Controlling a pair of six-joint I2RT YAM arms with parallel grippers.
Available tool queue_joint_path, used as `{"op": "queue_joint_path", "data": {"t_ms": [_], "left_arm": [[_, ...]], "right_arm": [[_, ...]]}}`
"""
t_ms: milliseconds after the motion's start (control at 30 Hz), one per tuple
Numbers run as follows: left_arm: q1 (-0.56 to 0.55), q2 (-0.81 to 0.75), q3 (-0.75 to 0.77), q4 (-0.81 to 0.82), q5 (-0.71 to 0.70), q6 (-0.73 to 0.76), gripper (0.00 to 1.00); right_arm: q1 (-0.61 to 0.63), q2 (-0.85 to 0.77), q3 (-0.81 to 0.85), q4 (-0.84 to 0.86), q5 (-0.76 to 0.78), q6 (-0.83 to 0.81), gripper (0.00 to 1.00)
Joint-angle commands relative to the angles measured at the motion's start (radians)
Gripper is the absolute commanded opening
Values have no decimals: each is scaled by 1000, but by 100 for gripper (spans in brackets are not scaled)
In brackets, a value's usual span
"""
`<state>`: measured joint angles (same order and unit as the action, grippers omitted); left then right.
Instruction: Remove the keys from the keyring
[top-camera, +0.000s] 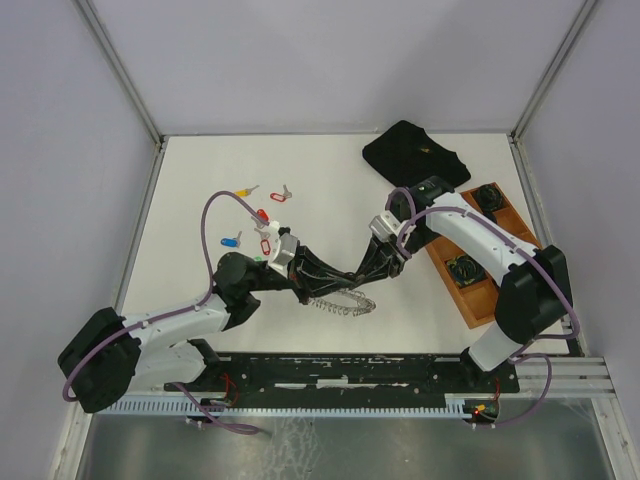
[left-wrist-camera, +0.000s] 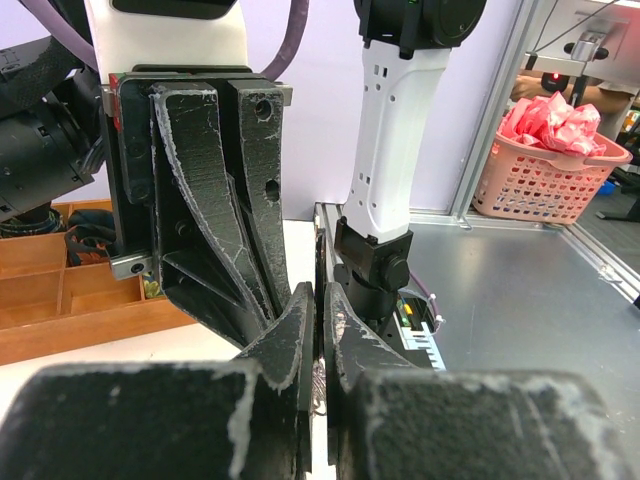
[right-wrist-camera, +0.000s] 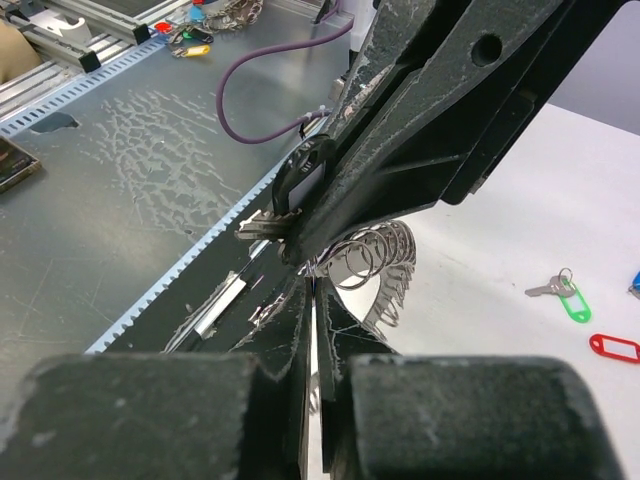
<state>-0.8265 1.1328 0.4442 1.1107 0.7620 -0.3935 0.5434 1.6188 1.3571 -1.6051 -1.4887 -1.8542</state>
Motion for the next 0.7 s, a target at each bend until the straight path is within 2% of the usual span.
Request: {"op": "queue_joint_path", "data": {"t_ms": [0, 133, 300, 467, 667], "left_arm": [[-3, -10, 35, 74, -13, -25, 3], [-3, -11, 39, 73, -15, -24, 3], [-4, -8, 42, 74, -18, -22, 3], [-3, -7, 43, 75, -19, -22, 3], [-3, -5, 42, 75, -21, -19, 3]], "right_arm": [[6, -5, 40, -156, -63, 11, 6], [6, -7, 36, -157, -65, 16, 17], [14, -3, 33, -158, -65, 15, 19], [21, 3, 33, -157, -64, 15, 18], [24, 4, 37, -157, -65, 23, 11]]}}
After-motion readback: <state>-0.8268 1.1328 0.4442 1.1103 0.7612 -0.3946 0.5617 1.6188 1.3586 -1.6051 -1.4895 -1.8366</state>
